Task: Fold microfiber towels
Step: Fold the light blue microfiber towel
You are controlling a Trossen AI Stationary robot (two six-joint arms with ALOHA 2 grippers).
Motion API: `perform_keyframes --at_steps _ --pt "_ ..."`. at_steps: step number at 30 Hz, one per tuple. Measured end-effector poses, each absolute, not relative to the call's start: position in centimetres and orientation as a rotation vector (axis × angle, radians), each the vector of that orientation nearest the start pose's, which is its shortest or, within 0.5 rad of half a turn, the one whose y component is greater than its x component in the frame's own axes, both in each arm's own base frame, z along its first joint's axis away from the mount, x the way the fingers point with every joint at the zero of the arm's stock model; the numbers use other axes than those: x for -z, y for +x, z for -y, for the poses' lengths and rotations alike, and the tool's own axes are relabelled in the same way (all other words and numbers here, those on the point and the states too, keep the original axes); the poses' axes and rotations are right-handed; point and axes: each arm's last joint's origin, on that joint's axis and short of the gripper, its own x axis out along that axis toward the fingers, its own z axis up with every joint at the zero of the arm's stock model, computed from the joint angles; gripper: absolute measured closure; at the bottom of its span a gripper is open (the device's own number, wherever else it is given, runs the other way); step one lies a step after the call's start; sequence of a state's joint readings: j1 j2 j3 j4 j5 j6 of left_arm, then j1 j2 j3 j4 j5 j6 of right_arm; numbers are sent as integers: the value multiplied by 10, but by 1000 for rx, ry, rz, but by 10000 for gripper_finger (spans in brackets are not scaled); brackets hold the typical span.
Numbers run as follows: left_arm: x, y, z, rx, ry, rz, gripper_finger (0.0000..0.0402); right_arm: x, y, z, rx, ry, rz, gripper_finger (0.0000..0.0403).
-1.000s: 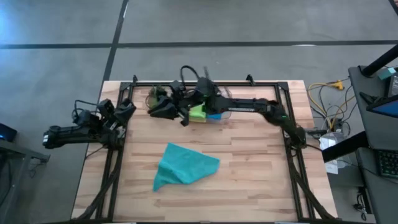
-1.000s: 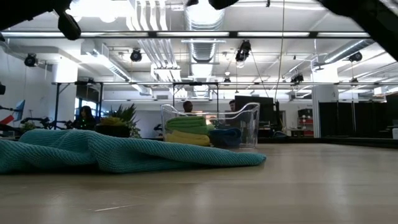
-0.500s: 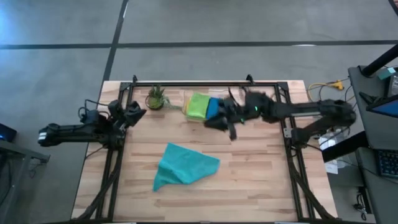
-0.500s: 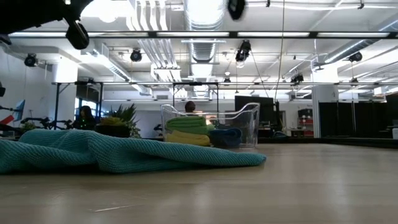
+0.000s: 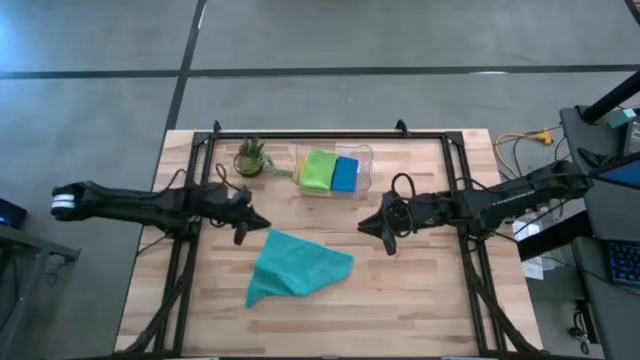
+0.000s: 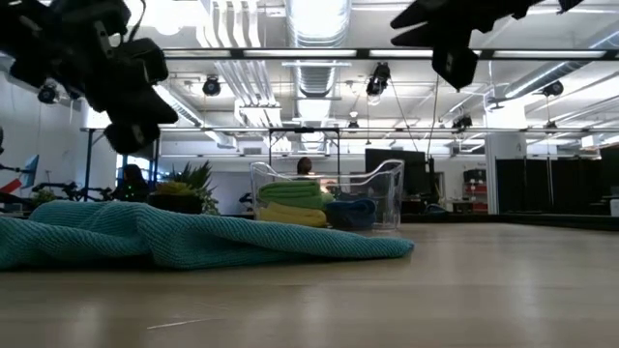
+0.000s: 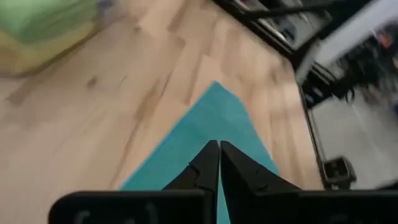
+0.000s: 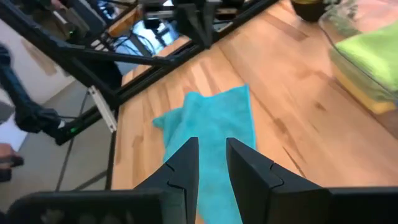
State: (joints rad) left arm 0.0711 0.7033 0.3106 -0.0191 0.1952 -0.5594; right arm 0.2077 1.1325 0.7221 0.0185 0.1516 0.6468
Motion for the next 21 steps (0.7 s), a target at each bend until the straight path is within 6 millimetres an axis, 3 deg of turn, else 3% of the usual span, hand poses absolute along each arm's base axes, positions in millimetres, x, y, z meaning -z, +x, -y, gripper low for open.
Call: perform_keyframes --at_steps 4,9,15,21 --pt "-190 170 -4 119 -474 -530 392 -265 238 -45 76 571 -370 326" --pt "-175 184 -5 116 -447 -638 329 -269 234 -45 72 573 -363 326" --pt "-151 197 -11 -29 -503 -775 248 -273 231 -47 58 602 -343 325" --pt "-125 205 -13 -100 -539 -913 229 -275 229 -53 29 614 -345 325"
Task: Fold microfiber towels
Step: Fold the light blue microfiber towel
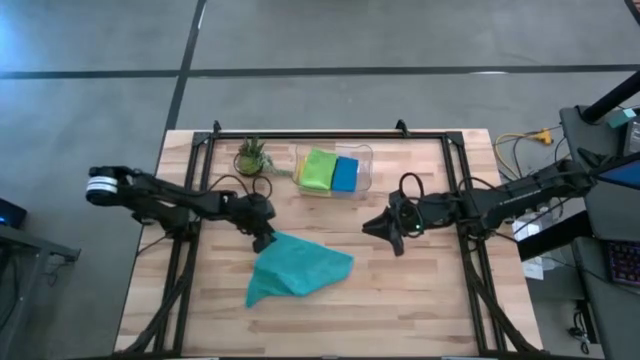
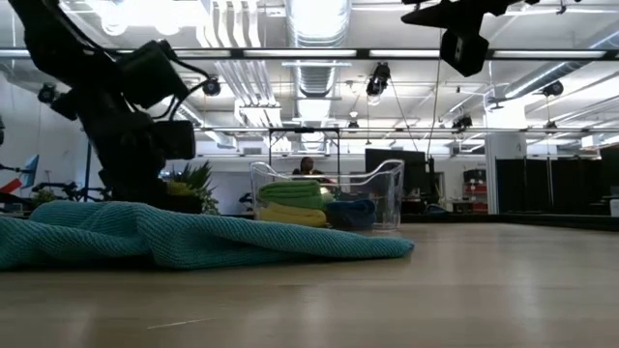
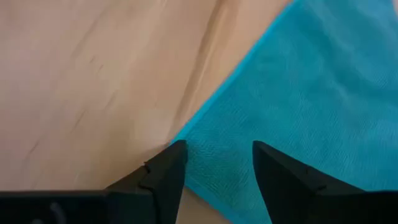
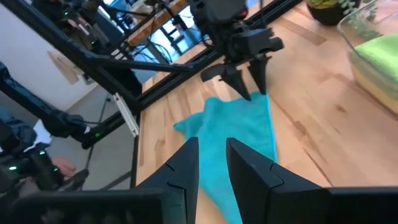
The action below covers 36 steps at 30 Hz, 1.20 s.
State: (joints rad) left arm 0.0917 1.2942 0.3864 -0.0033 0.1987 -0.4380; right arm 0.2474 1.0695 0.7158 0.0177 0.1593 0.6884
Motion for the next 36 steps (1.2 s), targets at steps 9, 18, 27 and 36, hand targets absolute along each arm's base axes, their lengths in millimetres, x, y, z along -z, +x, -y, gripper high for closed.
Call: perform_keyframes --at_steps 9,18,27,36 --pt "-112 211 -14 -134 -570 -992 229 -275 228 -56 15 615 -348 326" --pt "-144 214 -19 -246 -479 -841 228 -274 227 -58 13 619 -357 326" --pt "-147 204 -20 -303 -381 -875 228 -273 227 -58 15 609 -365 326" --pt "-118 208 -19 -276 -403 -1033 228 -273 227 -58 16 605 -370 326"
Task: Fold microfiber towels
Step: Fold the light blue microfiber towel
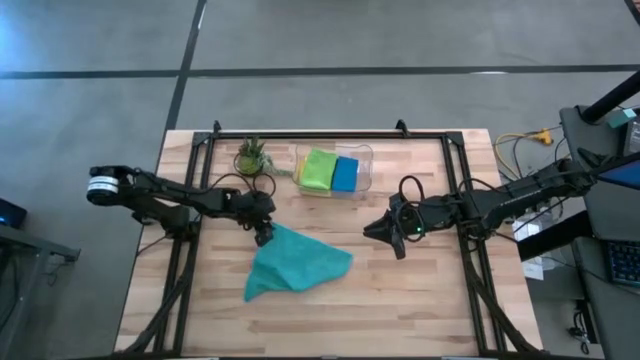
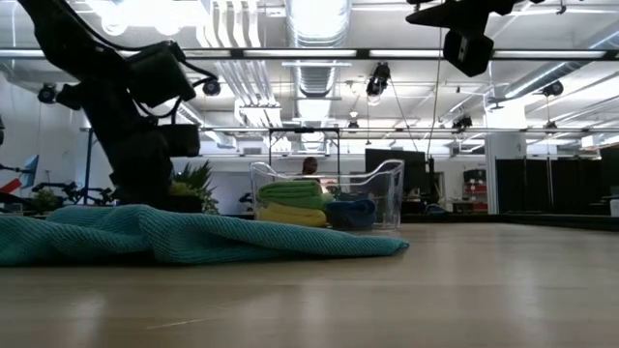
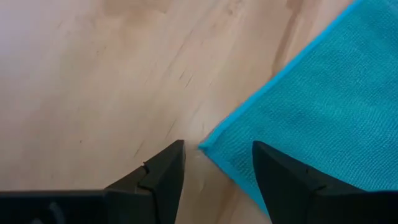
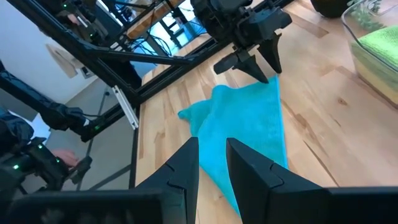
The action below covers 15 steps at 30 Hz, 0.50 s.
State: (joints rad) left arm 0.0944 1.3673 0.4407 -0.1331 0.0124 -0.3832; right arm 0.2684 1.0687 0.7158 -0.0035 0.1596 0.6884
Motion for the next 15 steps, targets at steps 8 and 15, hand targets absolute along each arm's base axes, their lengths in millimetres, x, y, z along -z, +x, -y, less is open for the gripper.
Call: perform_keyframes --at_steps 8,15 --pt "-114 210 -18 -217 -407 -1048 279 -273 227 -58 17 604 -371 326" --pt "-116 211 -16 -153 -440 -1046 393 -273 227 -57 38 578 -361 326"
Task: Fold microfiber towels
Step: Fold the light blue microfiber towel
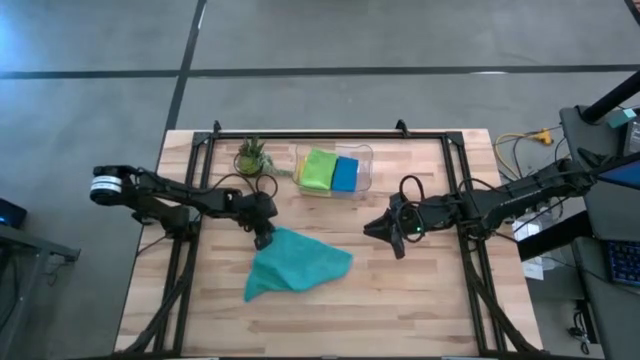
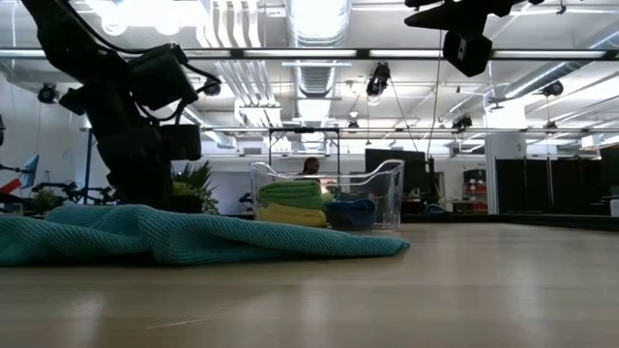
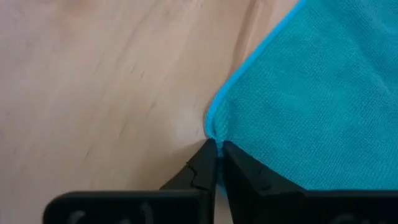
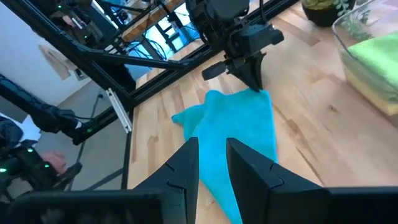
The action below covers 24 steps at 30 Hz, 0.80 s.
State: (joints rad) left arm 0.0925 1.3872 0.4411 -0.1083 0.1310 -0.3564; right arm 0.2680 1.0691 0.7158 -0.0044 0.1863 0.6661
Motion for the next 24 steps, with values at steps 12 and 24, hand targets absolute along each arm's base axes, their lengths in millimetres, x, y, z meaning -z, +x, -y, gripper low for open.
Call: perform_keyframes --at_steps 12,24 --pt "-199 215 -15 -75 -428 -689 401 -269 231 -49 72 620 -367 326" --pt "-253 219 -14 -3 -416 -487 401 -237 306 -15 -29 657 -284 240"
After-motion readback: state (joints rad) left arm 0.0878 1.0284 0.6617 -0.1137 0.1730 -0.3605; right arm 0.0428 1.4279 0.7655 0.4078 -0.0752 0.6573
